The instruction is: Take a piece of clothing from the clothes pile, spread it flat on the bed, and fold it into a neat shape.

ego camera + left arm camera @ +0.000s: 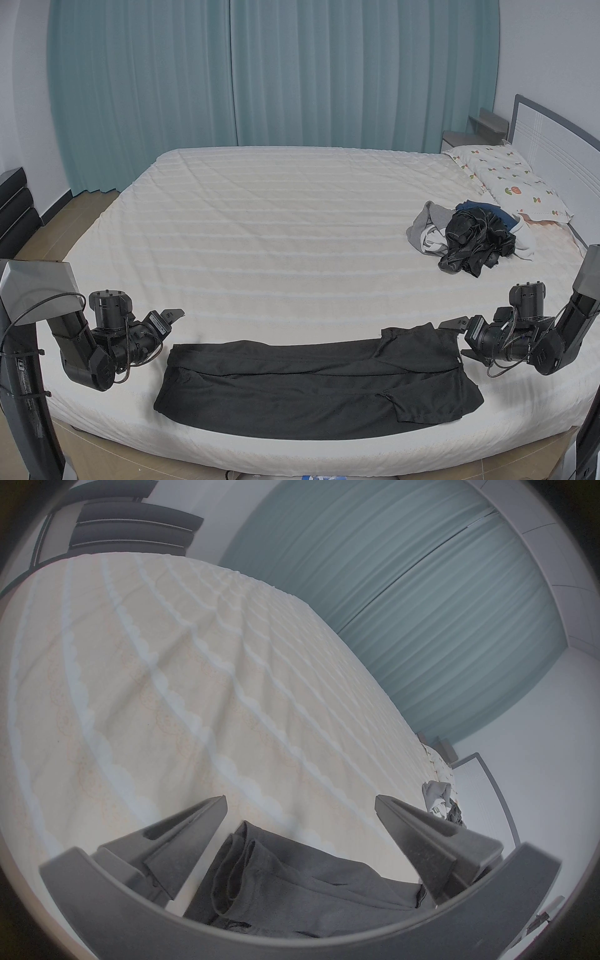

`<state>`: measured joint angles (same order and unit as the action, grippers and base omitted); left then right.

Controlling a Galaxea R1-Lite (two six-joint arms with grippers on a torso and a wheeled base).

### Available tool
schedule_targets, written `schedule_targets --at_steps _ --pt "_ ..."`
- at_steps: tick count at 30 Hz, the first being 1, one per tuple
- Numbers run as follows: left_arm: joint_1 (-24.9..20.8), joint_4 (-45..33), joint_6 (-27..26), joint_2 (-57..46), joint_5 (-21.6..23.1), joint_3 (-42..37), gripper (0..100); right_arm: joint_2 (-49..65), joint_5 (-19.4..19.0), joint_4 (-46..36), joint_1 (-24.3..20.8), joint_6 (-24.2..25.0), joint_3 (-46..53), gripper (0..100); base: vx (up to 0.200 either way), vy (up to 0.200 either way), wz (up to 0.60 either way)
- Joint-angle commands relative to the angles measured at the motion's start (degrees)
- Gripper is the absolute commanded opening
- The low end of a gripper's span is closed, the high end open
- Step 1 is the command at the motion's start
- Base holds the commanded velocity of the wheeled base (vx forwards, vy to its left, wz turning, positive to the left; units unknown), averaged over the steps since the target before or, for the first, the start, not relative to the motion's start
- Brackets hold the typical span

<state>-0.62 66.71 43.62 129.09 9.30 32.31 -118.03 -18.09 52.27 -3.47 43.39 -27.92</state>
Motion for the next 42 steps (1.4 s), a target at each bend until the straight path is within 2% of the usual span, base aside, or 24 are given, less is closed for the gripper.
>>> schedule_targets --at_steps 1,4,6,8,10,18,23,30,31,35,38,42 --pt "-0.35 -0.35 -3.1 -1.03 -0.42 -2.07 100 -1.24 0.07 0.02 -0.39 0.3 0.41 100 0.0 0.0 0.0" --pt "-1.4 -0.79 -6.44 -2.26 -3.24 -3.65 100 -1.59 0.07 0.11 0.22 0.38 0.41 100 0.0 0.0 0.0" --pt "-2.1 -1.05 -6.79 -2.7 -4.73 -3.83 100 -1.59 0.07 0.11 0.31 0.38 0.49 100 0.0 0.0 0.0" --pt "-4.83 -3.34 -7.06 -2.96 -9.13 -3.92 100 -1.59 0.07 0.11 0.4 0.47 0.67 100 0.0 0.0 0.0" --pt "-6.5 -4.13 -7.06 -2.79 -10.88 -3.92 100 -1.59 -0.01 0.2 0.4 0.47 1.02 100 0.0 0.0 0.0" --pt "-8.08 -3.87 -6.35 -1.73 -11.76 -2.6 100 -1.85 -0.01 0.37 0.05 0.3 1.64 100 0.0 0.0 0.0" --pt "-8.61 -3.95 -4.24 1.87 -14.05 0.83 100 -1.77 0.07 0.37 -0.3 0.3 1.73 100 0.0 0.0 0.0" --pt "-9.05 -4.48 -4.24 3.28 -14.14 1.53 100 -1.68 0.07 0.37 -0.3 0.21 1.9 100 0.0 0.0 0.0" --pt "-9.05 -4.39 -4.24 3.54 -14.22 1.62 0 -1.59 0.07 0.37 -0.48 0.3 1.99 100 0.0 0.0 0.0" --pt "-8.96 -4.39 -4.24 3.54 -16.68 2.15 0 -1.15 0.6 0.37 -1.1 0.38 2.08 100 0.0 0.0 0.0" --pt "-8.96 -4.3 -4.16 3.36 -18.44 2.59 0 -1.06 4.03 0.37 -3.12 0.65 1.9 100 0.0 0.0 0.0" --pt "-8.96 -3.87 -3.63 3.01 -18.79 2.59 0 -0.89 5.96 0.55 -5.05 2.76 1.55 100 0.0 0.0 0.0"
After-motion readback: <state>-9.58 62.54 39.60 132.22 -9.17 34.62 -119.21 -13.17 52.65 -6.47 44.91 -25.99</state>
